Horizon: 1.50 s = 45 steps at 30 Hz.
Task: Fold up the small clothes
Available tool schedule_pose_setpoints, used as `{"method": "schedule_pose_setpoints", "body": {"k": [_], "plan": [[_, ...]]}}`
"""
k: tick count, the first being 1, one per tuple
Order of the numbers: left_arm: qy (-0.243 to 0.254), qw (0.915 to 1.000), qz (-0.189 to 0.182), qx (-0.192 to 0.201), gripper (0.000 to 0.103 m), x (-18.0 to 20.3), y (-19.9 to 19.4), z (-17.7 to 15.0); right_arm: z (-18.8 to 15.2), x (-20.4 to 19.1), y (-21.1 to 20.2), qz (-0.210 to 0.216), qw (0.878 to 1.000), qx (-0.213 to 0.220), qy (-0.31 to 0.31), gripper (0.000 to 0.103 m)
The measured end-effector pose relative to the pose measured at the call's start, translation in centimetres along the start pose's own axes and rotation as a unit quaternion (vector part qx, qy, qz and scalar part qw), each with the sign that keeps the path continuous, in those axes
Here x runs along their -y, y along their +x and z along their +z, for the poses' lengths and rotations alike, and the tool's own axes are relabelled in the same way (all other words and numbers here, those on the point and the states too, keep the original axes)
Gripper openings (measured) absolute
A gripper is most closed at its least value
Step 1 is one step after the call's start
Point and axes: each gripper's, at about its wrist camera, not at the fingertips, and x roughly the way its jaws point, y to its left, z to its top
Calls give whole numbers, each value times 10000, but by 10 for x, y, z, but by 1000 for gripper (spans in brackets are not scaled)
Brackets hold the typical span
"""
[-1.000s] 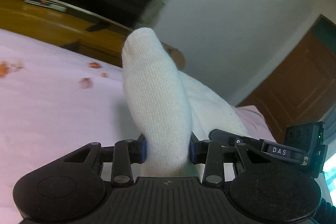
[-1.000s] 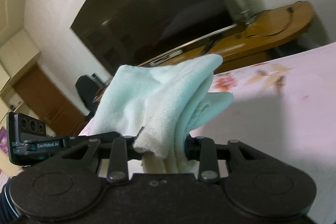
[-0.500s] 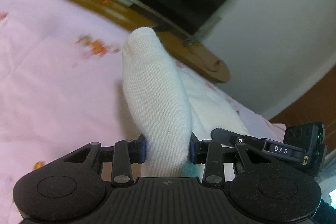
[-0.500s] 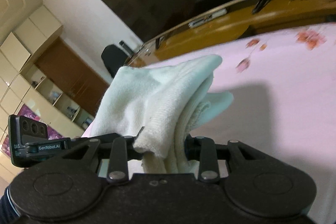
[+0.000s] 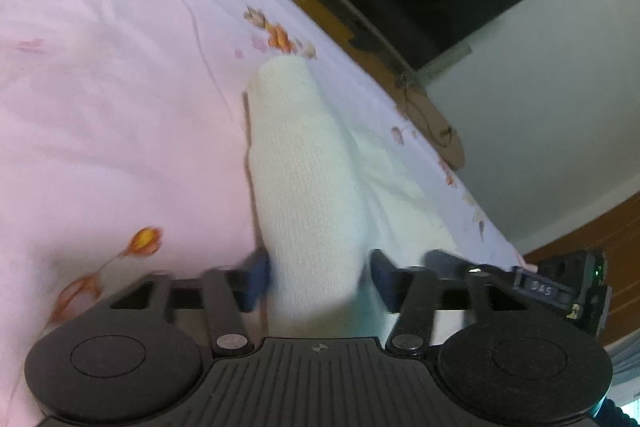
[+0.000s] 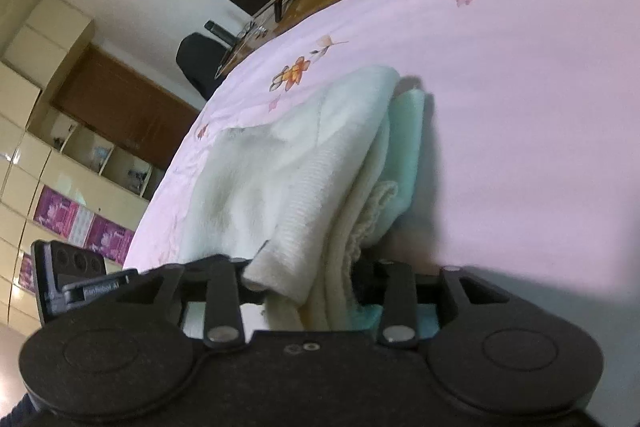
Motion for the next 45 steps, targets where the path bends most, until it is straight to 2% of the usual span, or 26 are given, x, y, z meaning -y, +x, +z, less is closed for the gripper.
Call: {"method": "schedule_pose_setpoints", "body": {"k": [2, 5, 7, 8, 12, 14, 15, 16, 18, 20, 22, 23, 25, 26, 27, 28, 29, 30, 31, 33, 34, 38, 40, 42, 43, 45], "plan": [[-106, 9998, -188, 20, 70, -4, -17, -14, -4, 1, -27, -44, 9996, 246, -125, 61], [-165, 9990, -368, -170, 70, -12, -25, -33, -19, 13, -47, 148, 9998, 143, -4, 62], [-73, 9992, -326, -204, 53, -10, -24, -43, -30, 22, -46, 207, 9998, -46, 11, 60], [-95, 9991, -283, -298, 29, -10, -20, -46, -36, 25, -44, 196, 9997, -138, 8, 59], [-314, 9985, -285, -348, 25, -12, -4, -51, -46, 31, -39, 541, 9974, -143, 450, 58], [-387, 9981, -302, -368, 23, -10, 0, -48, -48, 29, -31, 644, 9945, -296, 772, 47], [-483, 9975, -370, -366, 21, -10, -3, -48, -49, 28, -25, 602, 9933, -384, 912, 28], [-651, 9959, -520, -339, 20, -11, -10, -50, -53, 29, -21, 578, 9900, -533, 1173, 16], [-763, 9945, -620, -346, 19, -10, -19, -49, -65, 29, -28, 709, 9813, -456, 1730, 15], [-547, 9965, -319, -542, 19, -8, -21, -52, -79, 24, -40, 975, 9693, -337, 2234, 14], [-263, 9969, 125, -732, 19, -9, -16, -58, -97, 20, -44, 713, 9684, -359, 2363, 15], [-319, 9971, 116, -681, 20, -10, -17, -59, -105, 21, -42, 485, 9708, -409, 2315, 15], [-213, 9973, 271, -644, 26, -3, -20, -55, -112, 29, -40, 495, 9700, -295, 2360, 15], [-19, 9975, 459, -546, 44, 2, -25, -53, -112, 31, -43, 544, 9677, -265, 2449, 20], [202, 9966, 705, -367, 74, 8, -35, -52, -108, 29, -50, 464, 9704, -186, 2361, 26], [494, 9925, 1115, -14, 86, 18, -45, -48, -103, 21, -63, 193, 9791, 29, 2026, 37], [779, 9867, 1386, 336, 90, 29, -52, -45, -98, 12, -76, -110, 9861, 278, 1632, 41], [1091, 9818, 1438, 598, 87, 39, -56, -41, -93, 2, -90, -379, 9906, 543, 1198, 40], [1291, 9803, 1298, 745, 81, 48, -56, -36, -86, -6, -100, -524, 9920, 752, 867, 32], [1400, 9847, 797, 666, 24, 63, -42, -22, -70, -25, -106, -691, 9915, 1079, 204, 13], [1506, 9843, 691, 607, 20, 70, -32, -16, -62, -37, -104, -825, 9892, 1199, -159, 9], [1907, 9730, 1192, 525, 20, 76, 24, -5, -36, -76, -71, -1151, 9755, 1397, -1252, 6], [1647, 9789, 1195, 169, 12, 71, 52, -11, -29, -81, -41, -1400, 9694, 1170, -1642, 11], [1517, 9816, 1140, 215, 11, 66, 60, -12, -39, -66, -3, -1969, 9637, 466, -1741, 6], [1490, 9821, 1135, 209, 10, 67, 60, -11, -43, -60, -2, -1900, 9631, 667, -1784, 5], [1443, 9834, 1081, 215, 10, 63, 56, -8, -40, -57, -4, -1864, 9650, 633, -1735, 4]]}}
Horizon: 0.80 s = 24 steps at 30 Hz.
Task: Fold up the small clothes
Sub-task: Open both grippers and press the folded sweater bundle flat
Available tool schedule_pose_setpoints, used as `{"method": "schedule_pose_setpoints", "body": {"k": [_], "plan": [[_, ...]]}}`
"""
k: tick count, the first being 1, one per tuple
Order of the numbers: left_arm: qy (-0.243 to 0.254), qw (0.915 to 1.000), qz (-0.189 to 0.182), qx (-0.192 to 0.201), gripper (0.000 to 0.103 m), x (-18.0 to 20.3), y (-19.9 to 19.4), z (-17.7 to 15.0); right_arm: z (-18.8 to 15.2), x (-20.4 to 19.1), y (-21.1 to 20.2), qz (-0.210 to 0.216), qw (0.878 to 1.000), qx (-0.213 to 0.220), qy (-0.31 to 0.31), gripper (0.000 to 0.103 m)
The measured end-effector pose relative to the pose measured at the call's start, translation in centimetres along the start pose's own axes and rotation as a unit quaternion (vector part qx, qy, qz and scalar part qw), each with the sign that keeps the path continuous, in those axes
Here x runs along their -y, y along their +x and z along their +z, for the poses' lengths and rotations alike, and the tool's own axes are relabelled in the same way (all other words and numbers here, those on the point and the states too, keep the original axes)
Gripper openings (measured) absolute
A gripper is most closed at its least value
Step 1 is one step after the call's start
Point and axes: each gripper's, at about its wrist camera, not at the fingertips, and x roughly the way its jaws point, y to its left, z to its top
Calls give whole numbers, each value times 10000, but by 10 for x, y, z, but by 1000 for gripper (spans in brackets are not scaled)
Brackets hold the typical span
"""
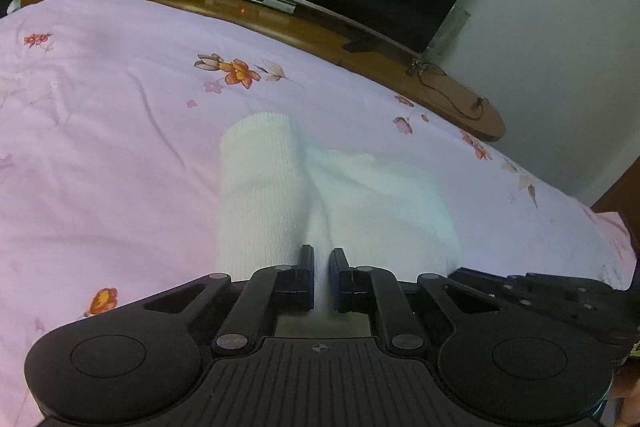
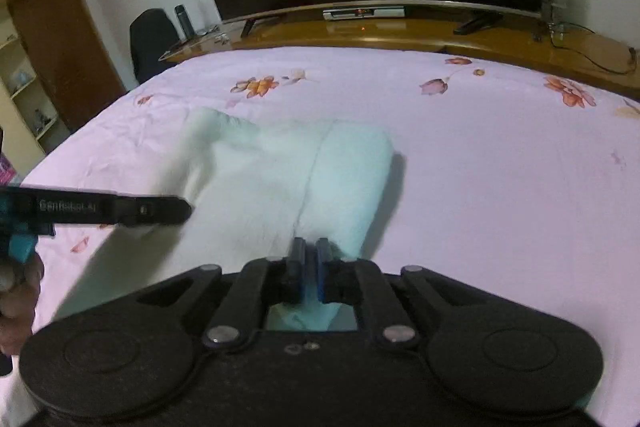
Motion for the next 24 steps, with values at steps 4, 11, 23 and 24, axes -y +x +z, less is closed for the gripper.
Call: {"method": "schedule_pose_setpoints", "body": {"k": [4, 11, 23, 24], "plan": [[302, 9988, 172, 350, 11, 10, -19, 5, 4, 10, -12, 92, 9998, 151, 111, 7], [669, 9968, 282, 348, 38, 20, 1, 36, 31, 14, -22, -107, 9978, 612, 235, 15], [907, 9918, 679, 594, 38, 17, -21, 22, 40, 26, 4, -35, 9989, 202, 424, 17], [889, 9918, 660, 637, 38, 17, -28, 17, 37, 23, -5, 2, 9989, 300, 354, 18]]}}
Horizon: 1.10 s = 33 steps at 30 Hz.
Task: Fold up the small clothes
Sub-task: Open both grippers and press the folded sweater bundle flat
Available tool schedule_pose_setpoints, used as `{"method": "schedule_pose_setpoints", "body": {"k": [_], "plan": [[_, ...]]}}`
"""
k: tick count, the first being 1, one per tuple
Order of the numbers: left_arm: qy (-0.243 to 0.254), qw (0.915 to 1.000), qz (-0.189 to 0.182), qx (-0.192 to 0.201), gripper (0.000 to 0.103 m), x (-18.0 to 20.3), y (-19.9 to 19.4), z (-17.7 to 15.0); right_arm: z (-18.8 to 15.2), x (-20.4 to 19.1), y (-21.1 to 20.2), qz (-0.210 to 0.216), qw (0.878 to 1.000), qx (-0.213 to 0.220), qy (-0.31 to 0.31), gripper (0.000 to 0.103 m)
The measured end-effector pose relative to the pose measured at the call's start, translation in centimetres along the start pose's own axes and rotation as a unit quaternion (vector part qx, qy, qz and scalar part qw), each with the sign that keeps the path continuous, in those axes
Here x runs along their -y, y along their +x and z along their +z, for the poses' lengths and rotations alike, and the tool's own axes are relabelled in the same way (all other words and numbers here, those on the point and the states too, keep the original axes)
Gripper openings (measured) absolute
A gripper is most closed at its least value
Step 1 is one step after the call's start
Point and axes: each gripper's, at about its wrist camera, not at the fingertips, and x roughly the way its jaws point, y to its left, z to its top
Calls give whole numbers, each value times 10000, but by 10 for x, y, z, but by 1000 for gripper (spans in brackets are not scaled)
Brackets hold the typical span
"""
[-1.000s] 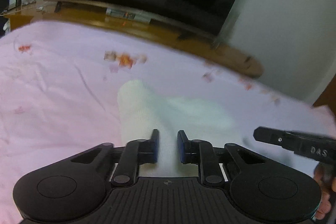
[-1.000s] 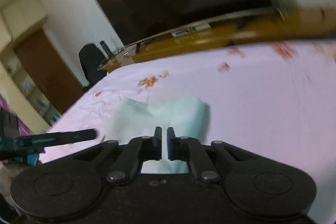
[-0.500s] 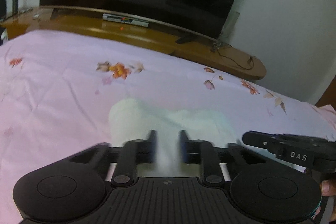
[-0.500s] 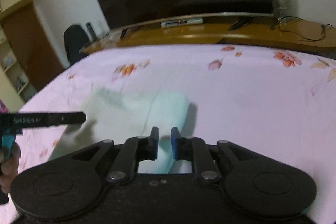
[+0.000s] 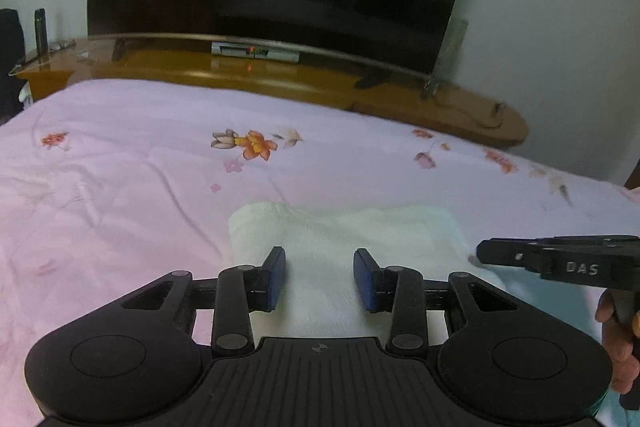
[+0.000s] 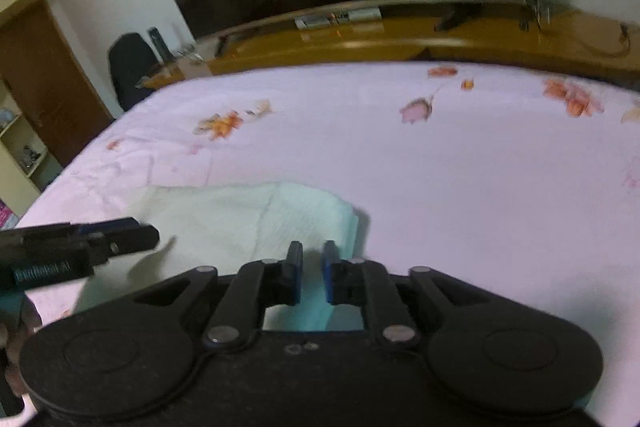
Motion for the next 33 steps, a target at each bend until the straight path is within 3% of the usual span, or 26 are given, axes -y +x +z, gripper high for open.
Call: {"method": "schedule_pose_setpoints", "body": {"k": [6, 11, 15, 31, 33], "plan": [[-122, 9999, 58, -87, 38, -1, -17, -27, -21, -21, -40, 256, 9983, 101, -518, 24], [-161, 9997, 62, -164, 41, -3, -18, -38, -38, -42, -41, -99, 9950, -34, -997, 46], [-136, 9997, 91, -205, 47, -1, -18, -42, -44, -50, -37, -209, 9940, -105, -1072, 45], [-171, 9996, 33, -238, 48, -1, -19, -45, -48, -45, -35, -365, 9949, -185, -925, 39], [-107, 9995, 61, -294, 55, 1, -18, -45, -49, -42, -34, -445, 9943, -221, -944, 39]]}}
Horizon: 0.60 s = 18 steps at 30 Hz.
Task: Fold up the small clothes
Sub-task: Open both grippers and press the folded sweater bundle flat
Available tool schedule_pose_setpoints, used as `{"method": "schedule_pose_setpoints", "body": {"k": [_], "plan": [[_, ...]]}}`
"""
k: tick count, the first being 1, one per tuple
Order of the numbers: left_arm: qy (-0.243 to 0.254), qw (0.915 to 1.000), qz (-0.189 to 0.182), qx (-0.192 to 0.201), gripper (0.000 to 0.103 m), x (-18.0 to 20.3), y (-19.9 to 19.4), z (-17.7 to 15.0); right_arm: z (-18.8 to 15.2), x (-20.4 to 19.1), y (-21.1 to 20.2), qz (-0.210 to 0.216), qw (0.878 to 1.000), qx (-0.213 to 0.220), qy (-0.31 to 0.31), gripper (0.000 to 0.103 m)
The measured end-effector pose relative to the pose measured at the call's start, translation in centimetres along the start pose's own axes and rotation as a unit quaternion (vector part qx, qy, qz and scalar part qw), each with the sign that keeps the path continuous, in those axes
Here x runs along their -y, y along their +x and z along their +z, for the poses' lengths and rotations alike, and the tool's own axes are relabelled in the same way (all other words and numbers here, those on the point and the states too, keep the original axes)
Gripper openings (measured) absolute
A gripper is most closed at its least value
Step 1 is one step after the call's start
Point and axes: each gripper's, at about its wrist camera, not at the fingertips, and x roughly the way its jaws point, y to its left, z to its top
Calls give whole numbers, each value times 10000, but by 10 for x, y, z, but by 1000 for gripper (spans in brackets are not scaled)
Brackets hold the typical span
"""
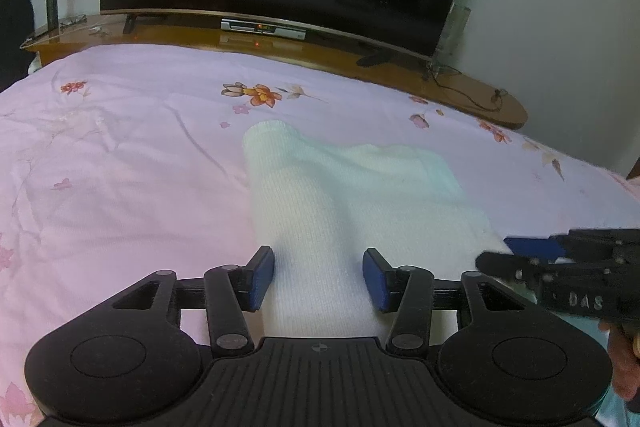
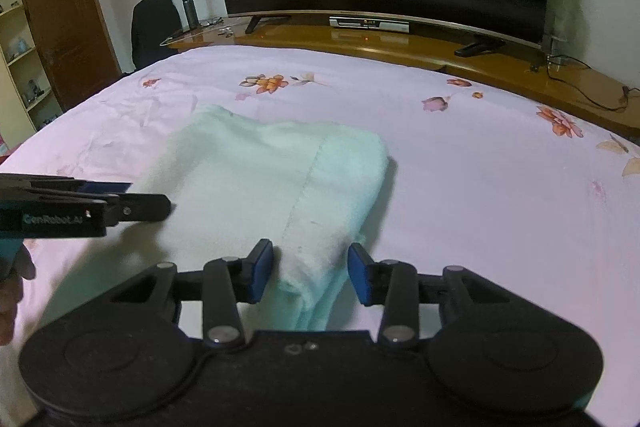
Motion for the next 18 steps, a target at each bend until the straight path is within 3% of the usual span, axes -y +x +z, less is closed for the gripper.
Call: {"method": "schedule_pose_setpoints", "body": {"k": [2, 6, 10, 13, 18], "plan": [[-3, 9999, 48, -116, 58, 0, 3, 0, -1, 7, 4, -105, 9998, -25, 139, 44], [14, 10000, -9, -52, 58, -2, -16, -3, 6, 5, -7, -89, 9997, -30, 225, 38], [-15, 9999, -66, -84, 58, -5, -36, -22, -7, -8, -33, 257, 9997, -22, 0, 36], [-84, 9993, -6, -366, 58, -8, -33, -45, -32, -22, -29, -74, 9984, -363, -434, 36], [-221, 9995, 64, -224, 60, 4, -75, -62, -43, -8, -54, -127, 9987, -313, 370, 39]]}}
